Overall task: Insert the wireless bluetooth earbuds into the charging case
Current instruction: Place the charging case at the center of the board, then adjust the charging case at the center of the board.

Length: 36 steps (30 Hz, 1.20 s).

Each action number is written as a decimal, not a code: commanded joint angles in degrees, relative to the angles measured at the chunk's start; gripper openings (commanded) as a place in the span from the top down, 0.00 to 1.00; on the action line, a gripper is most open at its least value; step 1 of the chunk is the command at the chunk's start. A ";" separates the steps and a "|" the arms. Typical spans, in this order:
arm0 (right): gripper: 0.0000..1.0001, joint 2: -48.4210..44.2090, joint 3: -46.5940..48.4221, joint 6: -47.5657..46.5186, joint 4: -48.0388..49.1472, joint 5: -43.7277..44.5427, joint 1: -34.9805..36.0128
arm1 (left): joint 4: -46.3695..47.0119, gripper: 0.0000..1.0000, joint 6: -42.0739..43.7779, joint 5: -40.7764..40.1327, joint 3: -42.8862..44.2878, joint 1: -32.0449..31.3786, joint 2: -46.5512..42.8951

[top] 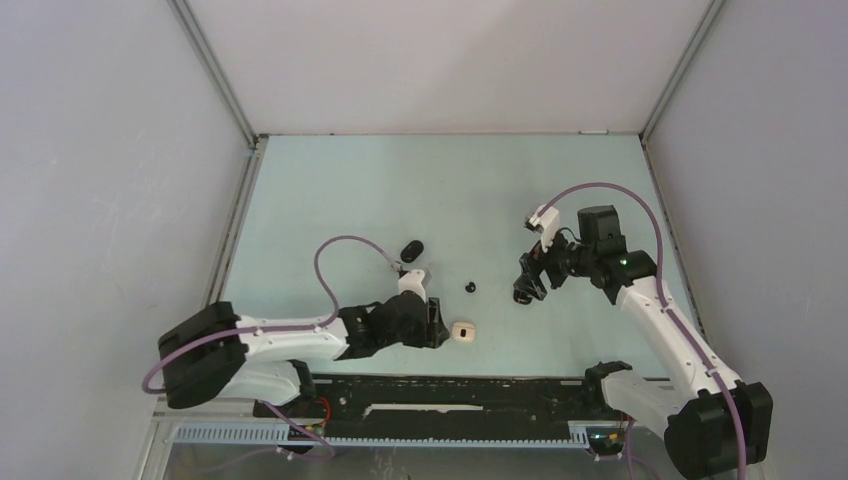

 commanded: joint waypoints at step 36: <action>0.18 1.77 -1.05 -3.32 1.27 0.28 3.84 | -13.38 0.21 30.13 -17.26 14.32 22.37 -9.62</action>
